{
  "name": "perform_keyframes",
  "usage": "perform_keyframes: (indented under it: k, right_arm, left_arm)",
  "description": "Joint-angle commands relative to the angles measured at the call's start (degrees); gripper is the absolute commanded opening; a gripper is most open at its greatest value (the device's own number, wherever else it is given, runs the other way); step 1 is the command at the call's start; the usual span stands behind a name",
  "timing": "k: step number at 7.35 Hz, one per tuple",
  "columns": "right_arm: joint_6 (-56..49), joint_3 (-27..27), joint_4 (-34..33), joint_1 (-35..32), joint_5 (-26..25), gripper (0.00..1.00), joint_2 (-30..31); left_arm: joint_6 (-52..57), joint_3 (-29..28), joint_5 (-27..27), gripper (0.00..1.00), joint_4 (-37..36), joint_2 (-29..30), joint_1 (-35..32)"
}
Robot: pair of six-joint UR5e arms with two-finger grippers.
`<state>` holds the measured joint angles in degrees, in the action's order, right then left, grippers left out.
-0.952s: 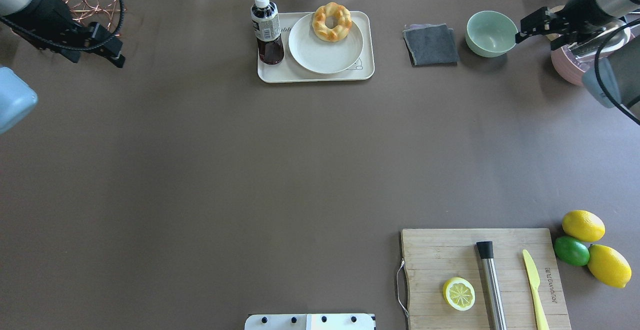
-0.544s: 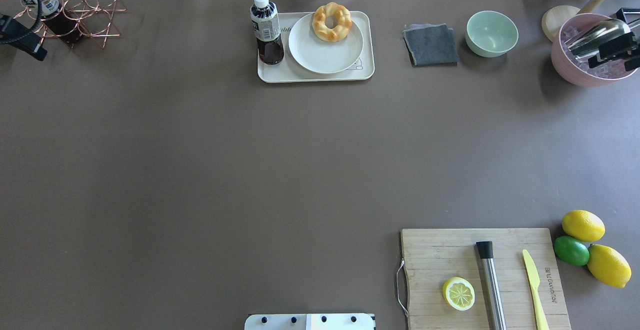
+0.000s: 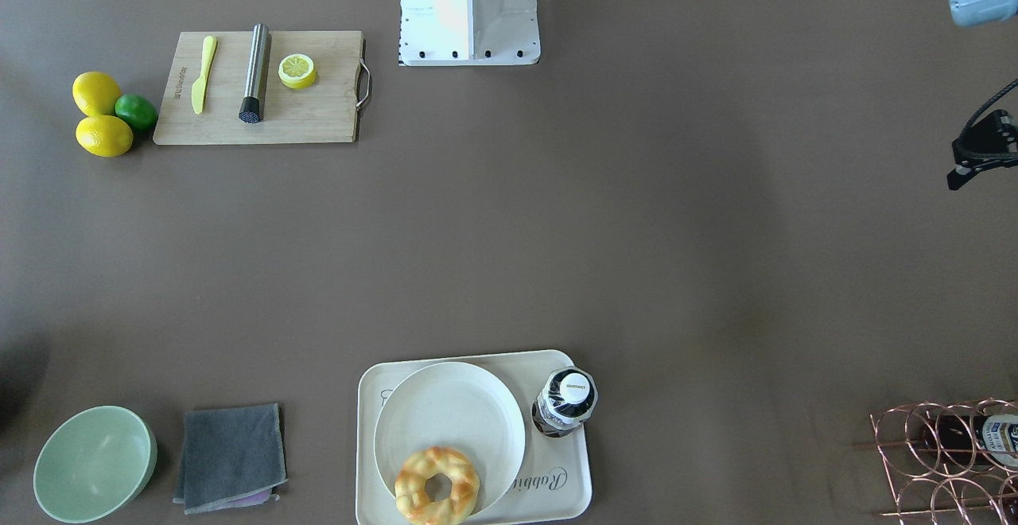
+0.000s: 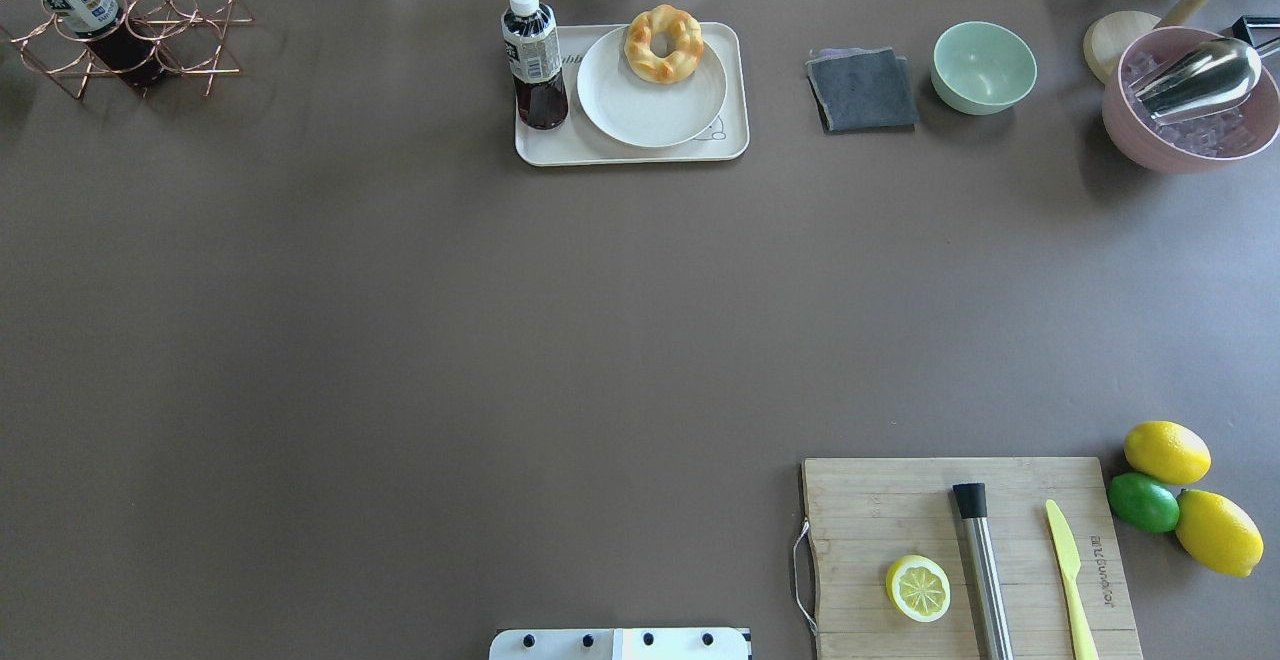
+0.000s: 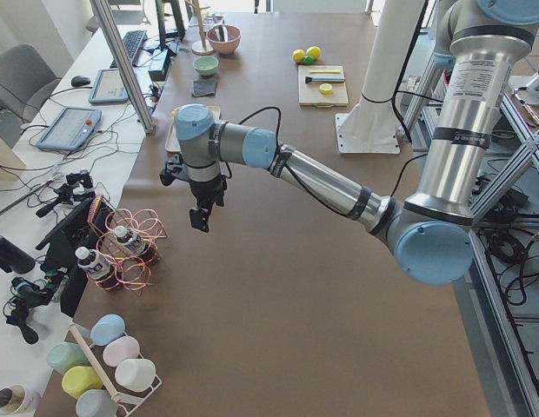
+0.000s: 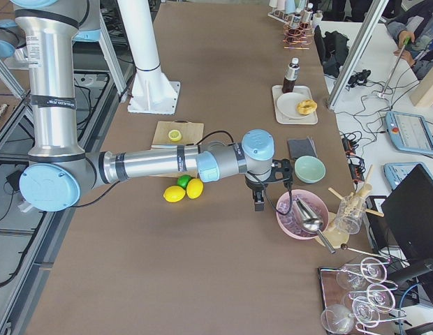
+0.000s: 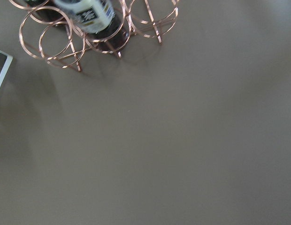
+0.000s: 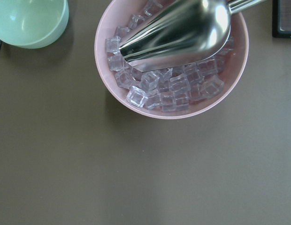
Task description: Place donut on tray
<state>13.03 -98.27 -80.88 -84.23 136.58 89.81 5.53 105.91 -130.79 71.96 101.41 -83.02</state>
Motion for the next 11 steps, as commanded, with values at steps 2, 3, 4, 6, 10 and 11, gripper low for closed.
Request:
perform_keyframes:
  k: [2, 3, 4, 6, 10, 11]
  right_arm:
    - [-11.3, -0.2, -9.6, -3.0, -3.9, 1.0, -3.7]
    - [-11.3, -0.3, -9.6, -3.0, -4.1, 1.0, -3.7]
    - [-11.3, -1.1, -9.7, -3.2, -4.0, 1.0, -3.7]
    - [-11.2, -1.8, -9.7, -3.3, -3.5, 1.0, -3.6]
    - [-10.9, -1.8, -9.7, -2.9, -3.0, 1.0, -3.6]
    - [-10.9, -1.8, -9.7, -2.9, -3.0, 1.0, -3.6]
  left_arm:
    - [10.0, 0.3, 0.1, 0.97, 8.8, -13.4, -8.4]
    - [10.2, 0.4, 0.5, 0.97, 9.3, -14.6, -9.2]
    - [10.1, 0.7, 0.4, 0.97, 12.2, -17.1, -9.3]
    - [10.2, 0.3, 2.4, 0.97, 14.0, -18.7, -9.2]
    - [10.0, 1.9, 2.2, 0.97, 15.5, -19.8, -9.2]
    - [10.0, 2.1, 2.3, 0.98, 15.6, -19.9, -9.2]
